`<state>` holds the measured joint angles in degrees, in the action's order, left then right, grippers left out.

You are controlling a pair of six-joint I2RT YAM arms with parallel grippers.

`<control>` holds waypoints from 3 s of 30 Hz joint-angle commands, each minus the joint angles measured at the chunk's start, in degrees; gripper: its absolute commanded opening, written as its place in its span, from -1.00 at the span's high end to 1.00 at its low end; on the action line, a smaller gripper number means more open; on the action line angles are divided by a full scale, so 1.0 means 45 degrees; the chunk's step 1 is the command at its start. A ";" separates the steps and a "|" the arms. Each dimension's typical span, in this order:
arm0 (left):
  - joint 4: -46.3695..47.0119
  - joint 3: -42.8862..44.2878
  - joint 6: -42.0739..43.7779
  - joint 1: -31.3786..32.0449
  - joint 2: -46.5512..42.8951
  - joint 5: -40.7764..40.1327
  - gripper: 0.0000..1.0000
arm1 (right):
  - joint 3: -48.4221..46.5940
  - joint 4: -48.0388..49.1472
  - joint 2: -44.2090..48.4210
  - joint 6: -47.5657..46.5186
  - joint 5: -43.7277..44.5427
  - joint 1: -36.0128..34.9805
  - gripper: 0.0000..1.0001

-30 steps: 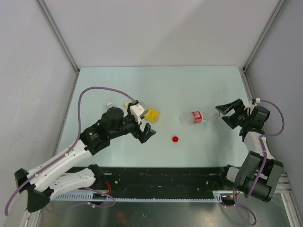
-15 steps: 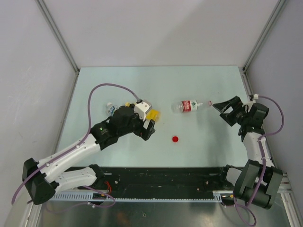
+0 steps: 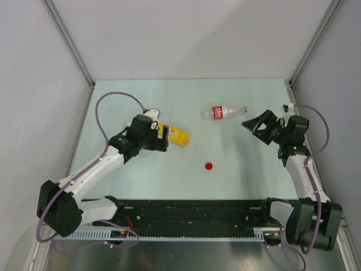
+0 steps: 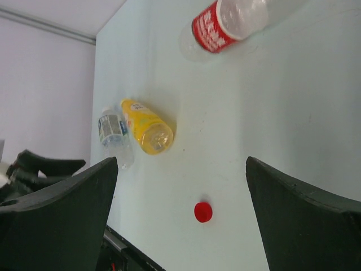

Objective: Unscrew the bottle caps

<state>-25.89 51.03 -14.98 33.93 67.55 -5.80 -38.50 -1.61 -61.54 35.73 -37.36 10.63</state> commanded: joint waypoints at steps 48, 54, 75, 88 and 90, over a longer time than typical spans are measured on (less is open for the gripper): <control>-0.0385 0.0651 -0.2680 -0.4299 0.4204 0.0105 -0.01 | -0.0658 0.0622 -0.0634 -0.0500 -0.0190 -0.1196 -0.99; -0.0393 0.0800 -0.1349 -0.4296 0.1252 0.1708 -0.05 | -0.0648 0.0080 -0.0173 -0.0592 -0.0174 -0.1580 -0.99; 0.1507 0.0006 0.2346 -0.4293 -0.3391 1.0399 -0.11 | -0.0643 -0.5455 0.6242 -0.0267 0.1033 -0.4349 -0.99; 0.1828 -0.0261 0.2166 -0.4242 -0.4471 1.1258 -0.10 | -0.0552 -0.8876 0.9678 0.0091 0.2374 -0.4754 -0.99; 0.1876 -0.0303 0.2174 -0.4236 -0.4627 1.1433 -0.11 | -0.0499 -0.8890 0.9668 0.0109 0.2299 -0.4748 -0.99</control>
<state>-20.49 50.11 -5.96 14.87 49.21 42.28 -39.51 -38.76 -18.57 35.40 -27.81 -10.39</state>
